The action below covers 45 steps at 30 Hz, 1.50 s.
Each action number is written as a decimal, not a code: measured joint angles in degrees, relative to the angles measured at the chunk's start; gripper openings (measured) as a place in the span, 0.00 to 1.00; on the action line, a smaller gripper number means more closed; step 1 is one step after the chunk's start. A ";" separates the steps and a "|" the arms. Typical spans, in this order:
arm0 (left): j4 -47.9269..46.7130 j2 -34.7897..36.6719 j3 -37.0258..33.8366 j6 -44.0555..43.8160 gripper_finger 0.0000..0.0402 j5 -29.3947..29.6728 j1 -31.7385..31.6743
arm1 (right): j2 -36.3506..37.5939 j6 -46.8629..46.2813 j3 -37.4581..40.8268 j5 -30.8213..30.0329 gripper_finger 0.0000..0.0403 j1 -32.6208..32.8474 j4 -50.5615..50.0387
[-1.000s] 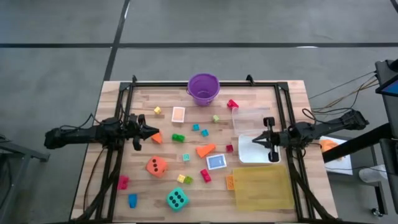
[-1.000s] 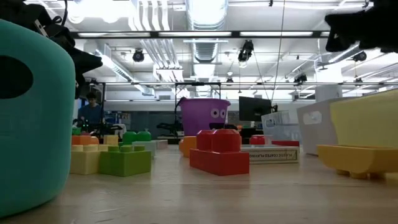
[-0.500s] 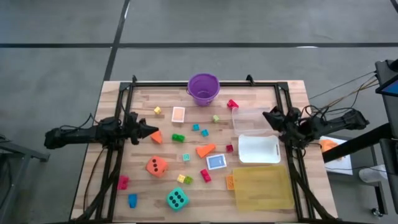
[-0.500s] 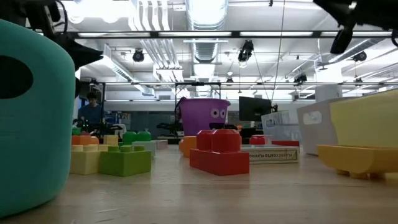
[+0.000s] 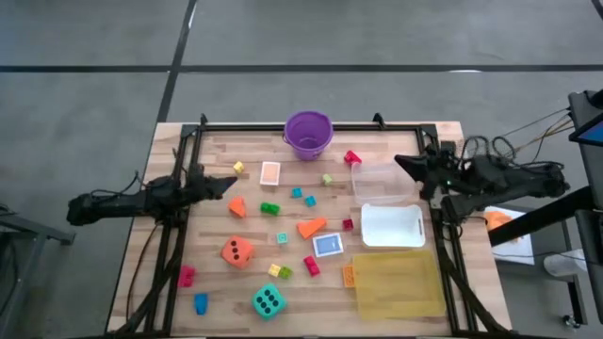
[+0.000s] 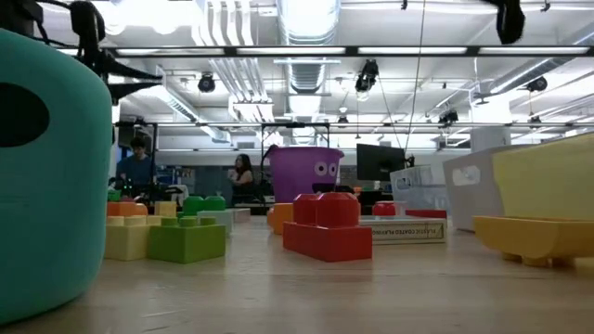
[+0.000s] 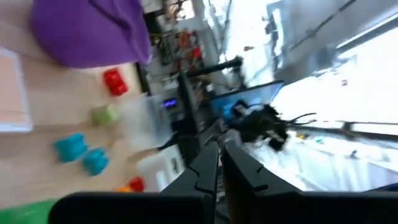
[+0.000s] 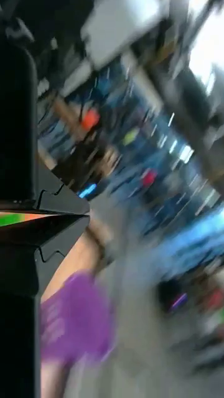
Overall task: Pick & Place Toys
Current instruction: Put the orange game piece into the transparent bin
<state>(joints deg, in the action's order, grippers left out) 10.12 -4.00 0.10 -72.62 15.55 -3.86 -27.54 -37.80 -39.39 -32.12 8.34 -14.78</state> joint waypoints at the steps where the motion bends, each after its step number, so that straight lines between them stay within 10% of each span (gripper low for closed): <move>1: 0.94 0.01 0.12 1.33 0.05 -0.04 0.00 | -0.70 -3.81 -1.71 0.12 0.03 -1.70 -4.94; 9: 4.73 0.01 5.28 11.78 0.05 1.52 0.00 | -6.59 -6.37 -8.05 15.26 0.03 -15.23 -8.45; 31: -31.84 -17.93 28.01 23.28 0.06 2.91 -0.02 | -18.93 5.58 -14.73 15.66 0.03 -18.91 -3.49; 38: -48.27 -29.57 38.07 33.95 0.26 1.35 -0.02 | -19.69 8.39 -14.86 15.65 0.10 -18.91 -6.14; 45: -59.08 -38.24 41.40 28.49 0.52 -2.35 0.00 | -19.62 7.85 -14.56 15.71 0.39 -18.87 -7.45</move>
<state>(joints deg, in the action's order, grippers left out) -48.96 -42.24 41.50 -44.13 13.20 -3.86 -47.16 -29.95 -53.95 -16.40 -10.52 -22.23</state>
